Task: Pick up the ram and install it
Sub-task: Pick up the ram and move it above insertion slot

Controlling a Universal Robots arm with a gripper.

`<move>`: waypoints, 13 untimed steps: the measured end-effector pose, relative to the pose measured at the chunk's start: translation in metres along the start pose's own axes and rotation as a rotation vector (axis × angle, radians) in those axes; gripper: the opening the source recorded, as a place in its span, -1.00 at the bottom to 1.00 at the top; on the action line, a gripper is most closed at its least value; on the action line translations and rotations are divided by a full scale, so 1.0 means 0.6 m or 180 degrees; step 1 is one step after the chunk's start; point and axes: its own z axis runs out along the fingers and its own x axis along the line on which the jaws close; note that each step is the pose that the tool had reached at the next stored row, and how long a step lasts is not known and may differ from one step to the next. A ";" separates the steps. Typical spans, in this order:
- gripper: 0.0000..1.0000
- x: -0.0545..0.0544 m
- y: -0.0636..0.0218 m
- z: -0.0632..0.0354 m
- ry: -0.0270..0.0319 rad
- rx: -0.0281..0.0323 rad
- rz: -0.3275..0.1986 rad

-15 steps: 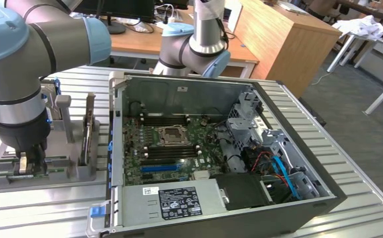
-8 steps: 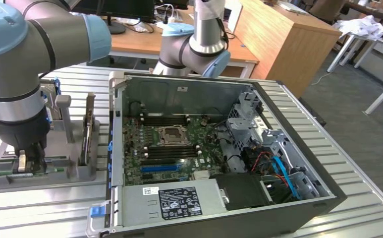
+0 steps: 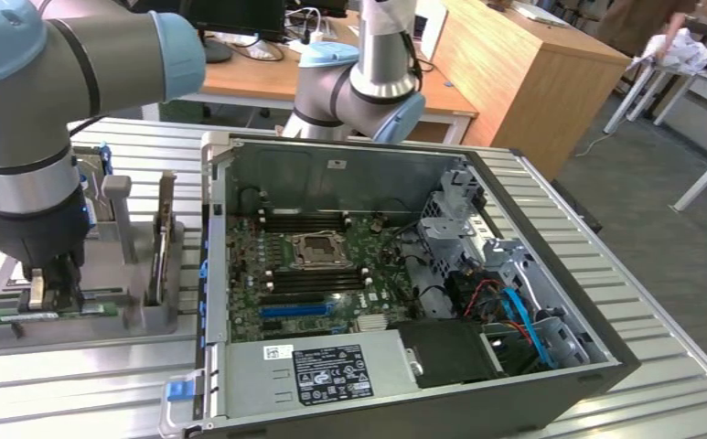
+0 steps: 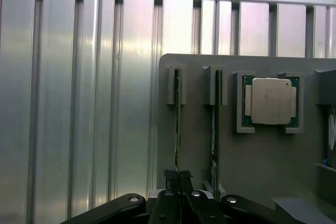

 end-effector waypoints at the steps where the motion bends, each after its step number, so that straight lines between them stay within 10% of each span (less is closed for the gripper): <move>1: -0.76 0.000 0.000 -0.003 0.0000 0.0000 0.0003; 13: -0.76 -0.001 0.001 -0.040 -0.0001 0.0001 0.0032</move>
